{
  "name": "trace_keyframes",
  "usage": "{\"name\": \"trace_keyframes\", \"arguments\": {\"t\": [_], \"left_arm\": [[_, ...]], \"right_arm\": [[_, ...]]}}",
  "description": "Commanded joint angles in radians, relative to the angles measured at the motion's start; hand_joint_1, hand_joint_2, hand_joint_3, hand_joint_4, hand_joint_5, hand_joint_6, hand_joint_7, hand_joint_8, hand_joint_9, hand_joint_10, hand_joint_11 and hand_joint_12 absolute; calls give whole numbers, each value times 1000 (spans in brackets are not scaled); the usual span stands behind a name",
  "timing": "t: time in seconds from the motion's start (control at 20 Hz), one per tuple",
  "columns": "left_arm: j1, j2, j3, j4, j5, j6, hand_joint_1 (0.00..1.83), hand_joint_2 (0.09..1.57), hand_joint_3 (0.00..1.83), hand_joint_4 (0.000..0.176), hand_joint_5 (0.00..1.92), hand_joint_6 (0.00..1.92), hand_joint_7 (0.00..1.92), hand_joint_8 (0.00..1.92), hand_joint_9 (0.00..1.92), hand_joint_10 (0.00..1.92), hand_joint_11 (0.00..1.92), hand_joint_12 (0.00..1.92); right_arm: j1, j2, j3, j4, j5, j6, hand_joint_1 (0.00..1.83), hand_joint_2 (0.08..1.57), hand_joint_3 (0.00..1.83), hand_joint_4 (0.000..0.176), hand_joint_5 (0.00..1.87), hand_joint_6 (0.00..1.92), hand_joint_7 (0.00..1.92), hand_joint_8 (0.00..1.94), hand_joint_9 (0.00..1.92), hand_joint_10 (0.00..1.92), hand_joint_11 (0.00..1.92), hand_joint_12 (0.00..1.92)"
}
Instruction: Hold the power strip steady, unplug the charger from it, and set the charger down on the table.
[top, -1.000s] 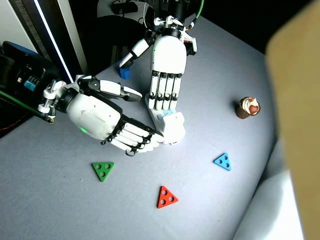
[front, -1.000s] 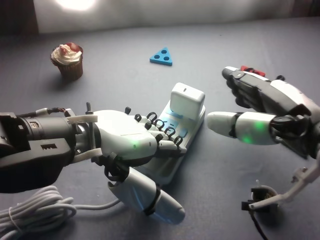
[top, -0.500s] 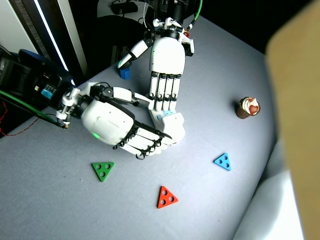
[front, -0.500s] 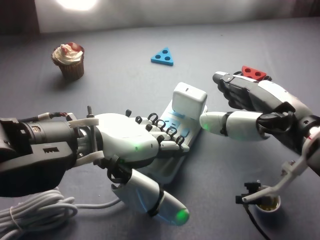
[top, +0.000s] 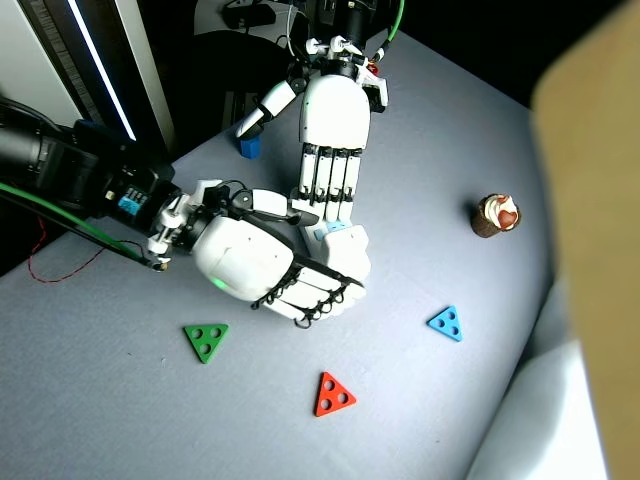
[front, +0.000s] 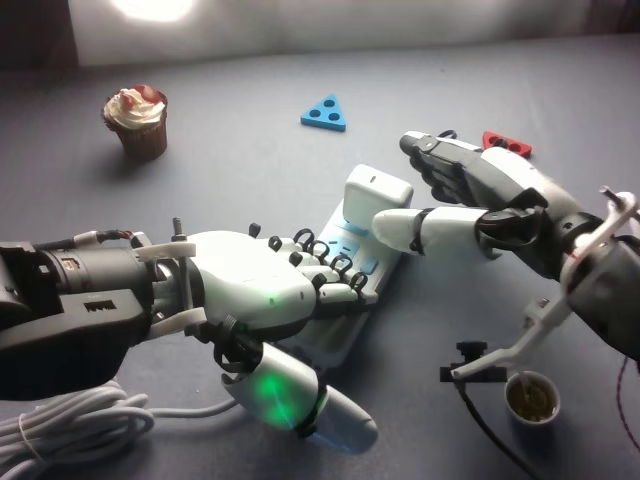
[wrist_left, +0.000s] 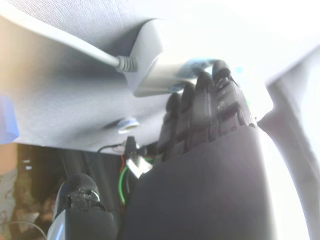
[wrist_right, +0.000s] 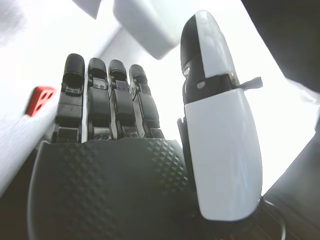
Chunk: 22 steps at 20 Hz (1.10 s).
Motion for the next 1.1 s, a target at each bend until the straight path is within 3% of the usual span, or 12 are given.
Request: {"name": "trace_keyframes", "arguments": {"t": [0.0,0.6,0.8,0.95,1.0,1.05], "left_arm": [[1,-2,-7,-10,-49,-3,0,918,2,0,45,0,34,0,28,0,0,87],[6,6,-13,-42,-34,-3,0,923,2,0,51,1,47,0,47,2,15,81],[7,7,-13,-40,-36,-2,0,931,5,0,57,1,59,3,55,3,15,80],[7,8,-13,-40,-37,-2,0,928,2,0,52,1,55,2,50,1,19,81],[7,9,-13,-40,-37,-2,0,928,2,0,63,6,69,7,65,7,38,89],[7,9,-13,-40,-38,-2,0,928,2,0,73,9,78,10,79,13,57,97]], "right_arm": [[12,1,11,-46,77,5,1074,1067,6,0,167,6,169,3,164,2,5,496],[36,-77,86,-46,63,-37,1017,1123,3,0,328,6,296,9,263,8,64,576],[36,-77,87,-46,62,-37,1090,1103,0,0,673,11,725,11,711,16,324,725],[36,-77,91,-46,62,-37,1168,1074,0,0,865,8,927,6,914,9,494,733],[36,-77,95,-46,62,-37,1226,1068,0,0,1011,730,1117,489,1009,8,558,789],[37,-77,97,-46,61,-37,1238,1061,3,32,1073,806,1126,668,1096,17,610,843]]}}
